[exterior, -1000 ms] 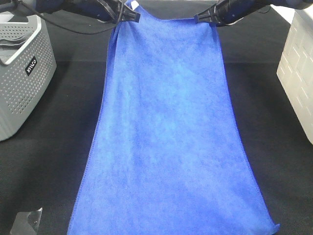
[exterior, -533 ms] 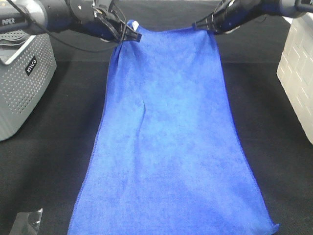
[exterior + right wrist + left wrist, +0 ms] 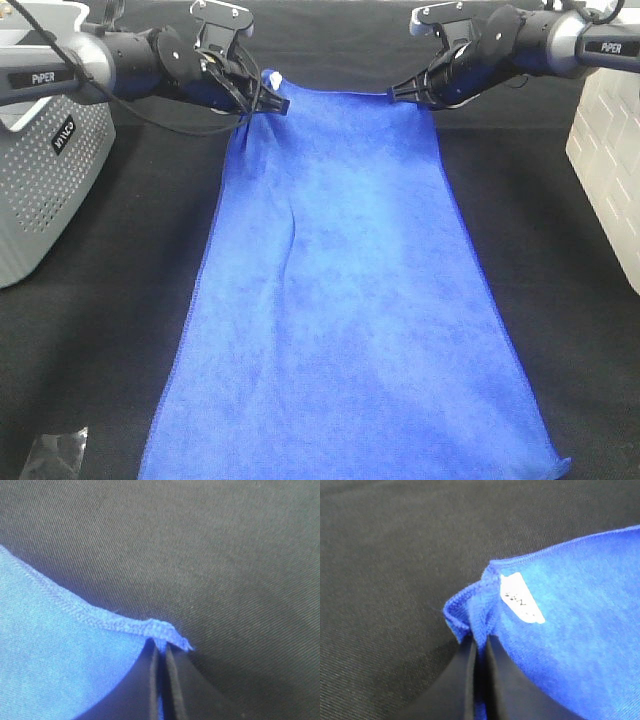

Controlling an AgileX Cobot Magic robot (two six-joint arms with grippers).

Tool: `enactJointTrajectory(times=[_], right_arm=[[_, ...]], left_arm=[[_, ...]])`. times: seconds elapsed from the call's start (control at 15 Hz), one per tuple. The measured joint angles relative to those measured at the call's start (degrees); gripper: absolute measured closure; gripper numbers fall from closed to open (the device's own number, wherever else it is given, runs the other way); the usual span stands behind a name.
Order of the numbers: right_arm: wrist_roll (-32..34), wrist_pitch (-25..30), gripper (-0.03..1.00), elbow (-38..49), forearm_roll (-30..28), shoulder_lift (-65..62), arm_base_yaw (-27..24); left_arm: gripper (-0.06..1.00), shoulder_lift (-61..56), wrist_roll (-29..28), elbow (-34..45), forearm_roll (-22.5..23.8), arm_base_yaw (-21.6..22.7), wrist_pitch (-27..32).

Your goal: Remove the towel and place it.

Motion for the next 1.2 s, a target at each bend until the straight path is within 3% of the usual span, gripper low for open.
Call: enactJointTrajectory(times=[0.13, 0.27, 0.33, 0.4, 0.47, 0.6, 0.8, 1.07, 1.2], right_arm=[[0.0, -0.2, 0.89, 0.0, 0.9, 0.8, 0.0], [0.0, -0.2, 0.64, 0.0, 1.4, 1.0, 0.0], [0.0, 0.5, 0.40, 0.0, 1.6, 1.0, 0.0], [0.0, 2.0, 0.29, 0.0, 1.6, 1.0, 0.0], [0.0, 3.6, 0.25, 0.0, 1.3, 1.0, 0.0], [0.0, 7.6, 0.22, 0.0, -0.2, 0.6, 0.0], [0.0, 10.4, 0.22, 0.0, -1.1, -1.6, 0.0], [0.0, 19.0, 0.22, 0.0, -1.2, -8.2, 0.0], [0.1, 29.6, 0.22, 0.0, -1.2, -13.0, 0.0]], left_arm=[[0.92, 0.8, 0.1, 0.0, 0.1, 0.0, -0.1], [0.81, 1.4, 0.1, 0.0, 0.1, 0.0, -1.1], [0.60, 1.4, 0.1, 0.0, 0.1, 0.0, -1.9], [0.44, 1.4, 0.1, 0.0, 0.1, 0.0, -3.3], [0.29, 1.4, 0.1, 0.0, 0.1, 0.0, -4.1], [0.17, 1.4, 0.1, 0.0, 0.1, 0.0, -4.1], [0.16, 1.2, 0.1, 0.0, 0.1, 0.0, -1.7], [0.16, -3.6, -0.2, 0.0, 0.7, 0.0, 13.8], [0.16, -9.5, -4.8, 0.0, 4.1, 0.0, 26.1]])
